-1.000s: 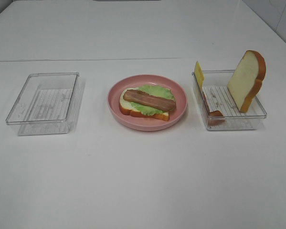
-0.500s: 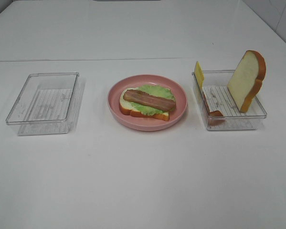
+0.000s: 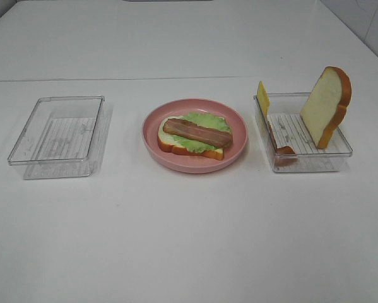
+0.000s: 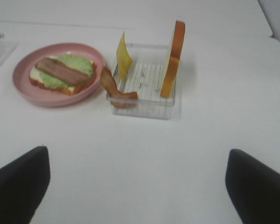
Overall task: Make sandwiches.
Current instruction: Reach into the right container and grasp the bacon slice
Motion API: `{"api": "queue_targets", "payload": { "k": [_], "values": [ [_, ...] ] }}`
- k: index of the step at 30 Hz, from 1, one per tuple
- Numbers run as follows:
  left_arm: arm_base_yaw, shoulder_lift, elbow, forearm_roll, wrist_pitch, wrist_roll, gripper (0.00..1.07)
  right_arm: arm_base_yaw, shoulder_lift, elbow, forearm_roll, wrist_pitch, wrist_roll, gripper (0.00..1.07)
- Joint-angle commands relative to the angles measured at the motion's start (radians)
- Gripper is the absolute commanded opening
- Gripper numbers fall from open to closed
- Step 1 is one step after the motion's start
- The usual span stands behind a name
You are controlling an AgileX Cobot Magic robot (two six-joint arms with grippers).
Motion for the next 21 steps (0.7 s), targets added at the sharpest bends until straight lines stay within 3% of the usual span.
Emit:
{"api": "queue_targets", "payload": {
  "k": [1,13,21],
  "values": [
    [0.002,-0.013,0.003,0.000,-0.008,-0.002,1.00,-0.003,0.107,-0.003,0.004,-0.207,0.007,0.99],
    [0.002,-0.013,0.003,0.000,-0.008,-0.002,1.00,-0.003,0.473,-0.019,0.016,-0.485,0.006,0.99],
    [0.002,-0.013,0.003,0.000,-0.008,-0.002,1.00,-0.003,0.769,-0.132,0.016,-0.445,-0.008,0.99]
  ]
}}
